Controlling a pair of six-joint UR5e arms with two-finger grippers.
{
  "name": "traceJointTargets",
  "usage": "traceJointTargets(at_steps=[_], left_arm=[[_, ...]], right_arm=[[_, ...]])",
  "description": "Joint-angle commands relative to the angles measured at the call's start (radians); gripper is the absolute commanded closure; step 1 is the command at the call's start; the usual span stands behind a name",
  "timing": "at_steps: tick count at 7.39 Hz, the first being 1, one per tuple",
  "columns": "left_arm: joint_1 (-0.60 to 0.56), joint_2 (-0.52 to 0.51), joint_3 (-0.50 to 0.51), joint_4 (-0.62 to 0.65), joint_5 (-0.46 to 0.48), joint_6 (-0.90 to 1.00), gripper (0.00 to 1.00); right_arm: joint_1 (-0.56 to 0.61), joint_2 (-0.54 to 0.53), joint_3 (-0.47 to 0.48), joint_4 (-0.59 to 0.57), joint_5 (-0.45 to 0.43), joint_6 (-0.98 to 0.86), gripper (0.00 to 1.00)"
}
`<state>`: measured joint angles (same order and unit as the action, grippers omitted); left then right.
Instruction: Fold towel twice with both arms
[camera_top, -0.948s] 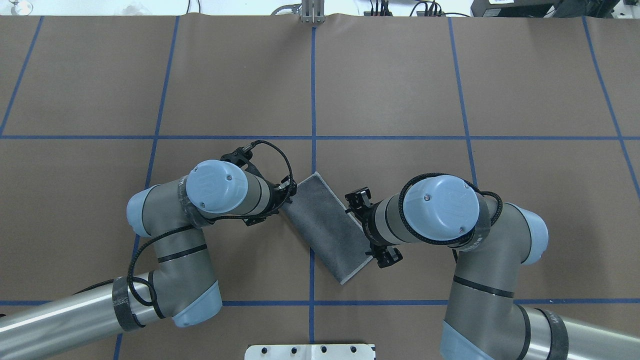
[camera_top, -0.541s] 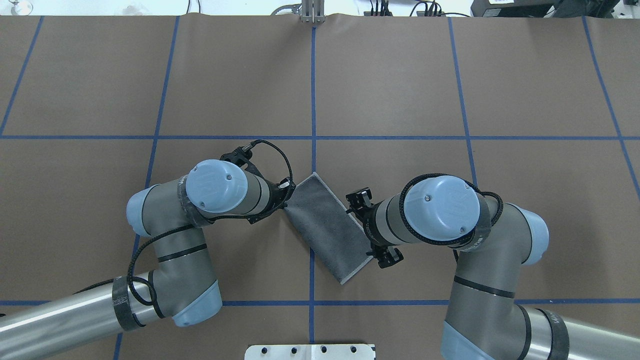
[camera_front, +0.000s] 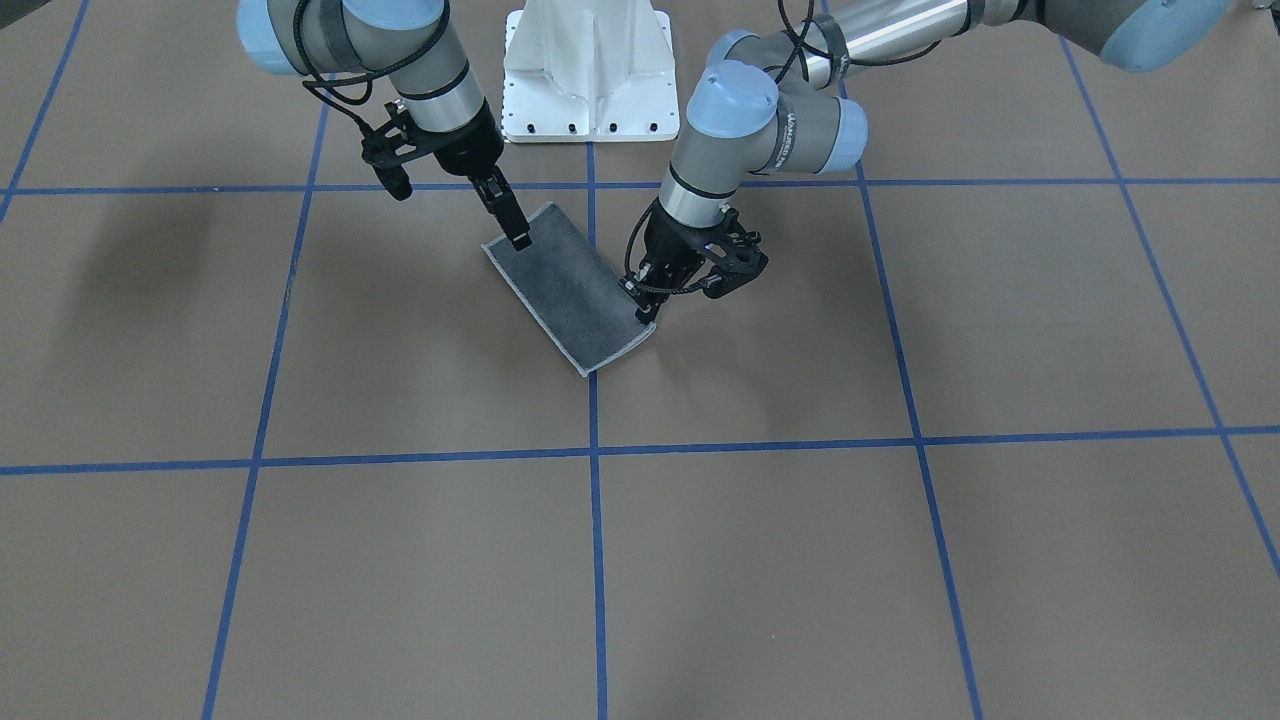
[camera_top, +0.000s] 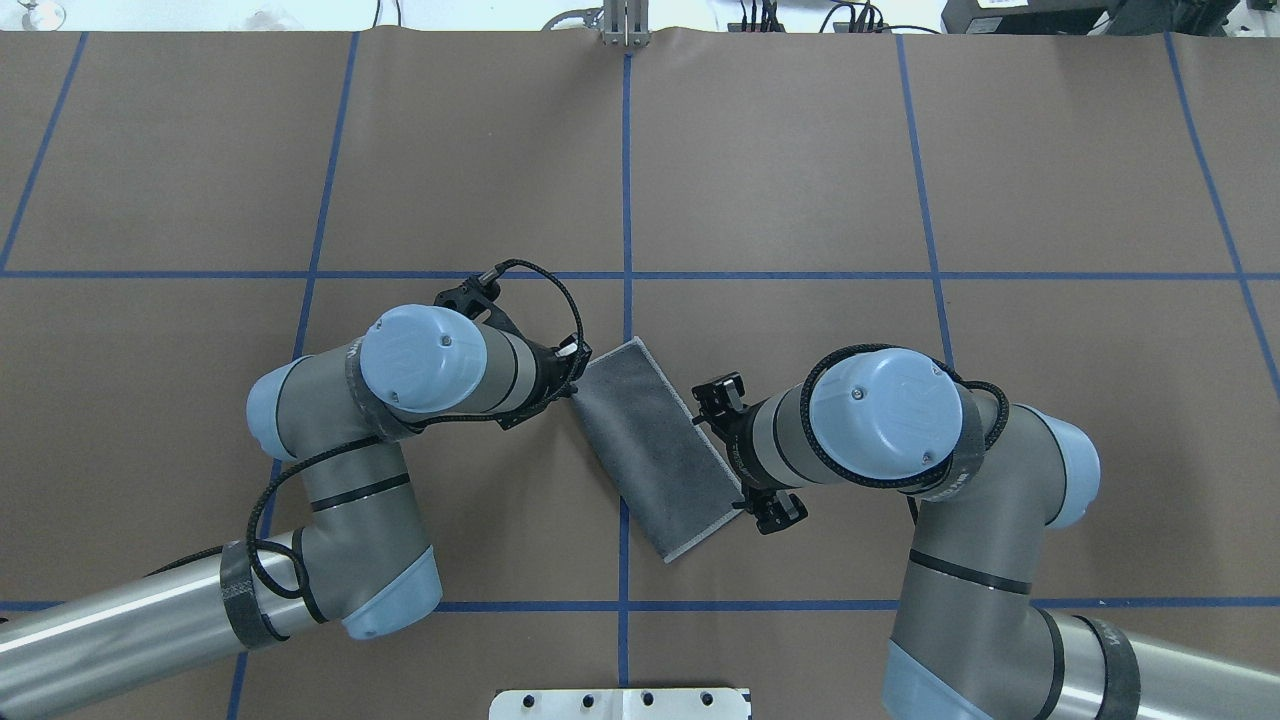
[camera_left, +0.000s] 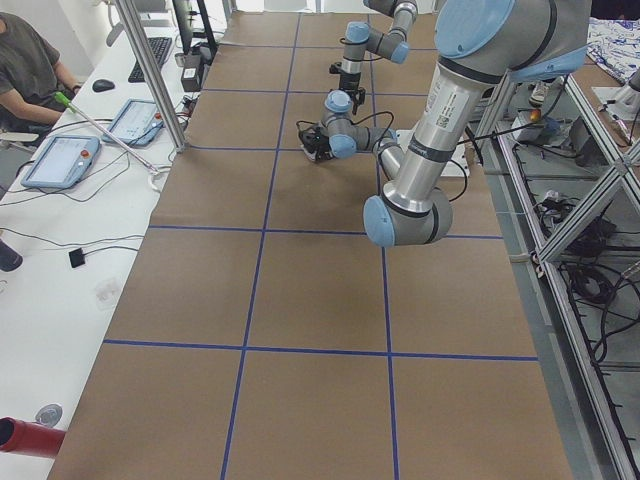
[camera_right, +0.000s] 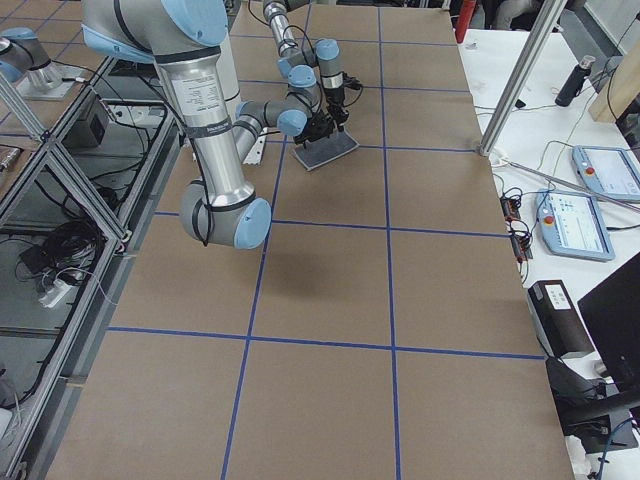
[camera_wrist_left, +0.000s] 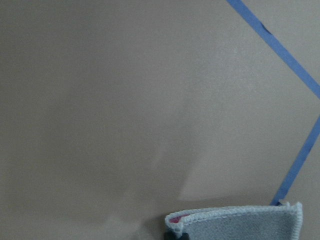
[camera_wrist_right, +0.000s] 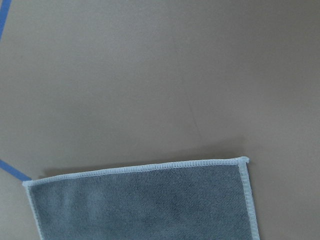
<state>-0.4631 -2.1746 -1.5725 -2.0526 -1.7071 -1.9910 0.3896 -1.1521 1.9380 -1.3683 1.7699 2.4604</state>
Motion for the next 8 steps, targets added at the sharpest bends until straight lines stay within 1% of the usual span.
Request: traceJointTargets(at_steps=[1,3,4,5,7,8], left_arm=[[-0.06,-0.005,0.035,-0.108,0.0,-0.014,1.0],[-0.088,-0.066,0.232,-0.368,-0.003,-0.018,1.0],[-0.109,-0.121,0.302,-0.403,-0.011,-0.015,1.0],[-0.117,-0.158,0.33,-0.405,-0.013,-0.011,1.0],[-0.141,-0.183,0.376,-0.405,-0.011,0.026,1.0],[-0.147,-0.198,0.402,-0.405,-0.011,0.064,0.86]], right_arm=[[0.017,-0.001,0.003,0.0,-0.001,-0.001,0.0],[0.026,-0.011,0.001,0.0,0.0,-0.001,0.0],[0.029,-0.011,0.001,0.0,0.0,-0.001,0.0],[0.029,-0.011,-0.001,0.0,-0.001,-0.001,0.0],[0.029,-0.017,-0.004,0.0,-0.001,-0.001,0.0],[0.029,-0.021,-0.005,0.0,-0.001,-0.001,0.0]])
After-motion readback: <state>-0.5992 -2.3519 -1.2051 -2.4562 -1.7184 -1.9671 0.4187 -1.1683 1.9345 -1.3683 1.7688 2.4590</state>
